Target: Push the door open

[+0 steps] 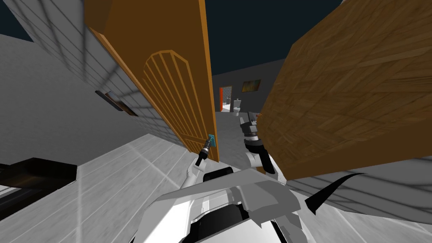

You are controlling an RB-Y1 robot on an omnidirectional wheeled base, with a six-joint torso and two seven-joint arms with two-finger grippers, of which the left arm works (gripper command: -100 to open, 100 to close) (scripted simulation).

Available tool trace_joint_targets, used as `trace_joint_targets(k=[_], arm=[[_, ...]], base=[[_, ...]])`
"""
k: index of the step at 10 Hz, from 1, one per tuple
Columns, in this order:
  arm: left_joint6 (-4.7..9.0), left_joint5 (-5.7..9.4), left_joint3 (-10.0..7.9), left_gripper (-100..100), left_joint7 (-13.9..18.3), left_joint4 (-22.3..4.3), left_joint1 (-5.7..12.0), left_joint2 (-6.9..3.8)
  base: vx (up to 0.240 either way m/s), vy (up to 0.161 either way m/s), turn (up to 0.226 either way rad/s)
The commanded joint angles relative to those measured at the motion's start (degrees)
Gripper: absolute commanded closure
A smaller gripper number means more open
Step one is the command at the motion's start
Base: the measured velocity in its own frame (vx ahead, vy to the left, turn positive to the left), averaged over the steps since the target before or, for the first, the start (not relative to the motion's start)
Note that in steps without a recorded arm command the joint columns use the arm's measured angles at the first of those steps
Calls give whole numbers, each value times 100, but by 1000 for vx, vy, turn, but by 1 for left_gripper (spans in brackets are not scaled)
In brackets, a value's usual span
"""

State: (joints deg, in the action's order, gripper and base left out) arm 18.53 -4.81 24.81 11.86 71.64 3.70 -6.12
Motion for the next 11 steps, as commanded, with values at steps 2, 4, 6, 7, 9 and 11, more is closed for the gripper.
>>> trace_joint_targets(k=[2, 4, 6, 7, 9, 11], arm=[[2, 19, -167, 100, -55, -32, 56, 2], [0, 34, -301, 100, -100, -95, 98, 13], [-2, 52, -460, 100, -153, -170, 147, 29], [-3, 58, -518, 100, -173, -197, 165, 36], [-5, 72, -637, 100, -213, -253, 203, 50], [-7, 86, -764, 100, -256, -312, 242, 69]], base=[[131, -136, 54], [121, -133, 31], [160, -156, 59], [164, -154, 48], [98, -111, 38], [82, -106, 54]])
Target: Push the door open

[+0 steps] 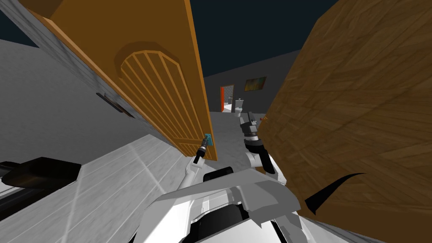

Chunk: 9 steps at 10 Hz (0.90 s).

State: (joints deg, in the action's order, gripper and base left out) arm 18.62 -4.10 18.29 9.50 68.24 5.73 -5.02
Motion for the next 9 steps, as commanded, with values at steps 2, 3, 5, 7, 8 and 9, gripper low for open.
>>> trace_joint_targets(k=[2, 3, 5, 7, 8, 9], arm=[[-18, 30, -240, 100, -63, -32, 78, -21], [-19, 38, -305, 100, -85, -63, 99, -9], [-21, 52, -436, 100, -129, -124, 140, 16], [-22, 60, -502, 100, -151, -155, 160, 30], [-23, 67, -567, 100, -173, -185, 180, 44], [-24, 74, -631, 100, -195, -215, 200, 59]], base=[[97, -103, 46], [81, -108, 21], [93, -103, 55], [65, -66, 28], [61, -80, 41], [70, -102, 51]])
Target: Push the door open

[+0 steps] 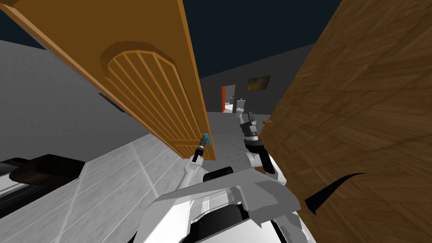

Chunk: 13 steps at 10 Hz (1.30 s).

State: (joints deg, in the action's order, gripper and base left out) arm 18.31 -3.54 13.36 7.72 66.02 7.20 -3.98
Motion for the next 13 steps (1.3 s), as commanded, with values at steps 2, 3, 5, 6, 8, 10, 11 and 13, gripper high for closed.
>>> trace_joint_targets(k=[2, 3, 5, 6, 8, 10, 11, 13], arm=[[6, 33, -264, 100, -59, -53, 92, -13], [5, 40, -324, 100, -80, -81, 111, 4], [3, 53, -442, 100, -119, -137, 148, 38], [2, 59, -496, 100, -138, -162, 165, 56], [0, 76, -648, 100, -189, -234, 212, 109], [-2, 90, -774, 100, -231, -293, 251, 160], [-3, 98, -842, 100, -254, -324, 272, 190], [-25, 92, -844, 100, -269, -350, 259, 211]], base=[[82, -110, 56], [96, -101, 49], [98, -117, 53], [94, -118, 54], [107, -117, 44], [128, -137, 78], [140, -147, 55], [98, -110, 58]])
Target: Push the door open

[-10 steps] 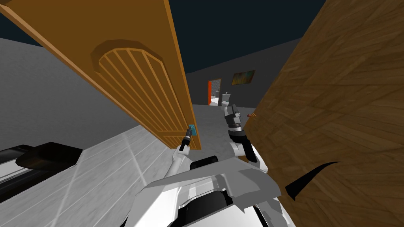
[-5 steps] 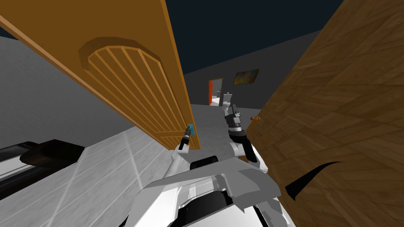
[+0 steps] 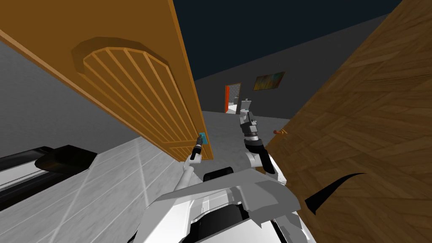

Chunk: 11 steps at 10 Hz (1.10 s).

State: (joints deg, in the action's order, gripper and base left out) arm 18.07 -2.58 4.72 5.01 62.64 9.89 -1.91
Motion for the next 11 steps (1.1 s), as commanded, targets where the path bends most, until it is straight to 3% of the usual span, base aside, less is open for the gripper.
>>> trace_joint_targets(k=[1, 8, 11], arm=[[3, 13, -87, 100, -21, -14, 8, -61], [21, 76, -512, 100, -127, -81, 50, -236], [25, 93, -632, 100, -156, -100, 62, -264]], base=[[133, -67, 37], [183, -101, 54], [139, -72, 43]])
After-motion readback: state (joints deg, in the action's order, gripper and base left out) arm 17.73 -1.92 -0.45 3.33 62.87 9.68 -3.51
